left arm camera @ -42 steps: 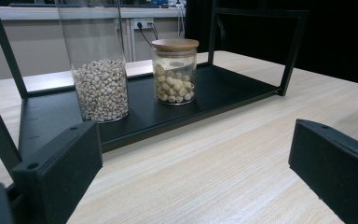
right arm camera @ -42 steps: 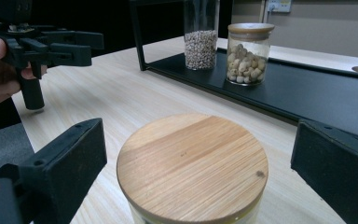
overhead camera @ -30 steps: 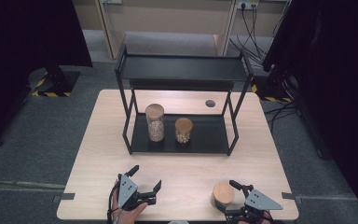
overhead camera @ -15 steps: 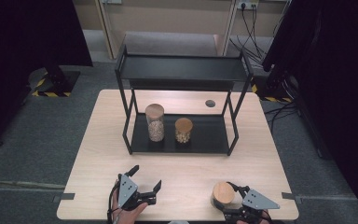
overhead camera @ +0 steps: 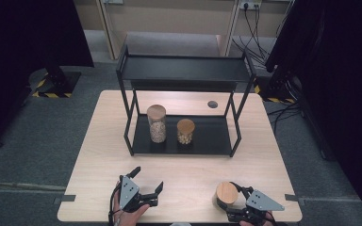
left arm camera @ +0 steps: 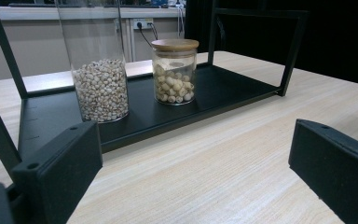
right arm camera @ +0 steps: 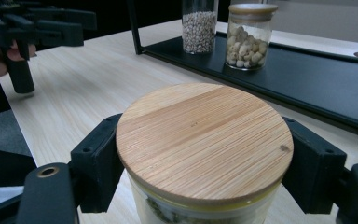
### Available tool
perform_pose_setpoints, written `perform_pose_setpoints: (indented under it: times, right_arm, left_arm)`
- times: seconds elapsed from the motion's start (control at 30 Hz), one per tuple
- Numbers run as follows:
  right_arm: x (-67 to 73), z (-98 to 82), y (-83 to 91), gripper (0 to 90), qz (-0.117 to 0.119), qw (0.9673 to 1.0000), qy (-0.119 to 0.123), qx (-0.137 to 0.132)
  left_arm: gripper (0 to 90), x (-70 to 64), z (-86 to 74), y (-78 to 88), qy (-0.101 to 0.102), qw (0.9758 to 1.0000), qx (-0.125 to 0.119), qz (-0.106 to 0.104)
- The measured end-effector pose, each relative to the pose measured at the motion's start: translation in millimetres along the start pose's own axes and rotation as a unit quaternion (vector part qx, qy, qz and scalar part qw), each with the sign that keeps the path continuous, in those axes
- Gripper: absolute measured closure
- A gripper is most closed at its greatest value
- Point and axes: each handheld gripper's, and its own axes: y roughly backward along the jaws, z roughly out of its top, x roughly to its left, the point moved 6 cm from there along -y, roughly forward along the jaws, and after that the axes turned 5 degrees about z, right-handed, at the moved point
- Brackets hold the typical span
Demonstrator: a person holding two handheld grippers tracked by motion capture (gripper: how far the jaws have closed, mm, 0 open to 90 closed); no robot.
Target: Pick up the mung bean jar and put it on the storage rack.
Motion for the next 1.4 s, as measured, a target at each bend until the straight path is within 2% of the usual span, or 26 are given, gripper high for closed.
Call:
perform_pose_setpoints:
  times: [0.3,0.53,0.7,1.07,1.4]
  right_arm:
    - [-2.8,8.6,-0.2,23.8,0.004,0.9999,0.005,-0.01]
    - [-7.1,17.3,-2.5,23.9,0.006,0.9999,0.006,-0.007]
    - [-10.3,23.5,-6.8,23.9,0.004,1.0,0.005,-0.001]
    - [-24.2,40.0,-18.3,23.9,0.004,1.0,0.003,-0.006]
    - [-29.8,52.6,-32.8,23.9,0.0,1.0,0.007,0.0]
  left_arm:
    - [2.0,0.4,0.0,0.2,0.0,1.0,-0.001,0.001]
    - [2.0,0.1,-0.3,-0.2,0.0,1.0,0.0,0.002]
    - [2.0,0.3,-0.3,-0.1,0.0,1.0,0.001,0.002]
    - [2.0,0.6,-0.3,0.1,0.001,1.0,0.0,0.004]
    - [2.0,0.7,-0.5,0.1,0.002,1.0,0.0,0.004]
